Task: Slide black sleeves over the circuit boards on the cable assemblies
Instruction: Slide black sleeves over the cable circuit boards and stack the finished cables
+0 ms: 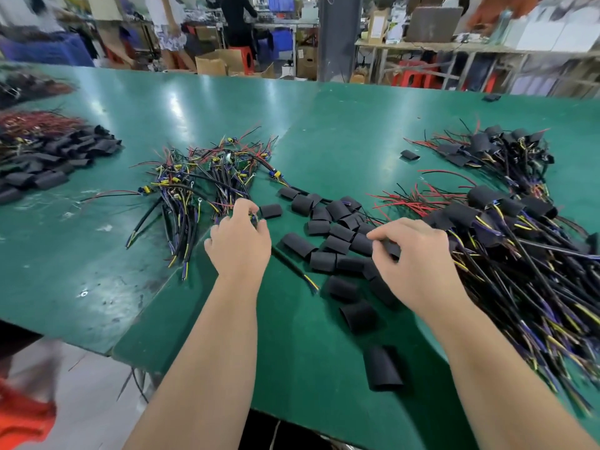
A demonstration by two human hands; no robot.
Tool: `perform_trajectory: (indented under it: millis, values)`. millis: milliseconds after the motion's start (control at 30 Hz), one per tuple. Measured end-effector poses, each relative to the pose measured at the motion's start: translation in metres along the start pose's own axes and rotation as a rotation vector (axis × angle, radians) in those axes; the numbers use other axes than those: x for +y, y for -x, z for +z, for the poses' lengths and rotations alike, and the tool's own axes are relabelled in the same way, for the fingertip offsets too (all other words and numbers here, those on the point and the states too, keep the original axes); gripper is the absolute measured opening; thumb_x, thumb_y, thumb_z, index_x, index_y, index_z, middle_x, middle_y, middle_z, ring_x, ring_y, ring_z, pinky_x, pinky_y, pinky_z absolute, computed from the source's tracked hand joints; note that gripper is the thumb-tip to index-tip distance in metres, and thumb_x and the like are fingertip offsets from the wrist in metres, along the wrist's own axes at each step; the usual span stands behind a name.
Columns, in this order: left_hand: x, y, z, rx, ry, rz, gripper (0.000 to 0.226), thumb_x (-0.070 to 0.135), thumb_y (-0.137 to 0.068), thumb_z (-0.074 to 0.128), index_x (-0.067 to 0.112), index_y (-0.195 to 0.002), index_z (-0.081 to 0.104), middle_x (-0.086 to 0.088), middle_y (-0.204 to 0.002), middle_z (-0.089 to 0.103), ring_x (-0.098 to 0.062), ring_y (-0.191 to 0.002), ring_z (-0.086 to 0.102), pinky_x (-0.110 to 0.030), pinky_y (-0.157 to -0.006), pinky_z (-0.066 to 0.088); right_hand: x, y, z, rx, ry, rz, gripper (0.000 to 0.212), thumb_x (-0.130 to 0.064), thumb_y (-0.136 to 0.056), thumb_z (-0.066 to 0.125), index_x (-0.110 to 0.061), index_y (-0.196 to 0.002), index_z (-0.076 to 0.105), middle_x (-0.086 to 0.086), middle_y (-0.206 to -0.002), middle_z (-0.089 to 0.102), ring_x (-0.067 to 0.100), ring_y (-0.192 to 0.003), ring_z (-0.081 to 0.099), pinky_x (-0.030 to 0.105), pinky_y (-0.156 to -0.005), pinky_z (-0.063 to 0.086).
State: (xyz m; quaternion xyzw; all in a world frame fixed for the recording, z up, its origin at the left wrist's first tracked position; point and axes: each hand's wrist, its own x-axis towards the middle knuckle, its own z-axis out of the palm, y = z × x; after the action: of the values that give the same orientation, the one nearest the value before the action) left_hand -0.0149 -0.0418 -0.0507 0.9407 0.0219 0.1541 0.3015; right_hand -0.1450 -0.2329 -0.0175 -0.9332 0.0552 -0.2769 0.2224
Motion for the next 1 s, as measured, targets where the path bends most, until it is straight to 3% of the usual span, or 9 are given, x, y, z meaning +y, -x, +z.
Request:
perform_trajectory:
  millis: [100, 167, 267, 333, 467, 633, 833, 933, 1000]
  values:
    - [0.005, 0.002, -0.004, 0.030, 0.357, 0.139, 0.022, 0.016, -0.093, 0.054, 0.024, -0.113, 0.050, -0.006, -0.095, 0.062, -0.025, -0.088, 0.055, -0.032, -0.076, 0.038, -0.001, 0.000, 0.002, -0.019, -0.042, 0.003, 0.016, -0.001, -0.080, 0.065, -0.014, -0.087, 0.072, 0.000, -0.087, 0.069, 0.026, -0.089, 0.063, 0.050, -0.087, 0.046]
    - [0.010, 0.005, -0.008, 0.057, 0.534, 0.185, 0.032, 0.009, -0.092, 0.054, 0.023, -0.120, 0.046, 0.000, -0.091, 0.060, -0.018, -0.082, 0.059, -0.028, -0.077, 0.043, -0.005, 0.001, 0.004, -0.015, -0.080, -0.004, 0.017, 0.000, -0.079, 0.066, -0.013, -0.086, 0.073, -0.001, -0.083, 0.069, 0.022, -0.083, 0.063, 0.044, -0.085, 0.048]
    - [0.017, 0.008, -0.008, 0.027, 0.833, 0.156, 0.054, 0.004, -0.093, 0.053, 0.018, -0.139, 0.029, -0.001, -0.098, 0.059, -0.009, -0.083, 0.069, -0.015, -0.078, 0.047, -0.012, 0.001, 0.008, -0.052, -0.108, -0.039, 0.016, 0.000, -0.078, 0.066, -0.011, -0.087, 0.073, 0.000, -0.083, 0.069, 0.020, -0.078, 0.063, 0.031, -0.080, 0.048]
    - [0.021, 0.007, -0.007, -0.008, 0.964, 0.132, 0.056, 0.003, -0.094, 0.053, 0.013, -0.143, 0.027, -0.006, -0.104, 0.059, -0.007, -0.081, 0.070, -0.012, -0.077, 0.047, -0.018, -0.003, 0.013, -0.117, -0.093, -0.065, 0.017, -0.003, -0.081, 0.064, -0.012, -0.092, 0.073, 0.002, -0.088, 0.070, 0.024, -0.087, 0.063, 0.037, -0.084, 0.048]
    - [0.028, 0.009, -0.009, -0.095, 1.101, 0.139, 0.031, -0.001, -0.095, 0.051, 0.017, -0.121, 0.051, 0.001, -0.095, 0.060, -0.010, -0.071, 0.069, -0.030, -0.072, 0.056, -0.037, -0.022, 0.034, -0.328, 0.059, -0.117, 0.029, -0.020, -0.092, 0.054, -0.025, -0.117, 0.067, 0.002, -0.111, 0.064, 0.027, -0.111, 0.053, 0.040, -0.094, 0.040]
    - [0.031, 0.012, -0.015, -0.177, 1.262, 0.095, 0.046, -0.001, -0.097, 0.045, 0.041, -0.111, 0.058, 0.010, -0.081, 0.059, -0.006, -0.064, 0.056, -0.025, -0.053, 0.051, -0.057, -0.043, 0.058, -0.456, 0.188, -0.080, 0.032, -0.039, -0.091, 0.059, -0.021, -0.117, 0.062, 0.010, -0.110, 0.061, 0.031, -0.109, 0.052, 0.036, -0.085, 0.038]
    - [0.032, 0.014, -0.019, -0.234, 1.361, 0.121, 0.047, -0.005, -0.095, 0.048, 0.035, -0.115, 0.061, 0.015, -0.068, 0.054, -0.006, -0.058, 0.045, -0.016, -0.047, 0.037, -0.063, -0.050, 0.063, -0.492, 0.011, 0.064, 0.027, -0.021, -0.079, 0.074, -0.013, -0.101, 0.060, 0.009, -0.103, 0.063, 0.029, -0.096, 0.059, 0.036, -0.082, 0.051]
    - [0.032, 0.013, -0.020, -0.238, 1.326, 0.083, 0.041, -0.002, -0.093, 0.055, 0.027, -0.122, 0.056, 0.014, -0.068, 0.062, -0.006, -0.059, 0.049, -0.016, -0.050, 0.039, -0.060, -0.053, 0.059, -0.562, -0.118, 0.157, 0.047, -0.017, -0.074, 0.080, -0.011, -0.116, 0.060, 0.005, -0.107, 0.057, 0.022, -0.099, 0.055, 0.026, -0.084, 0.044]
    - [0.032, 0.013, -0.020, -0.270, 1.323, 0.080, 0.031, 0.001, -0.092, 0.057, 0.025, -0.107, 0.068, 0.011, -0.068, 0.064, -0.007, -0.060, 0.048, -0.015, -0.052, 0.039, -0.058, -0.054, 0.055, -0.602, -0.053, 0.125, 0.053, -0.018, -0.074, 0.080, -0.007, -0.122, 0.060, 0.008, -0.118, 0.061, 0.024, -0.110, 0.056, 0.025, -0.087, 0.043]
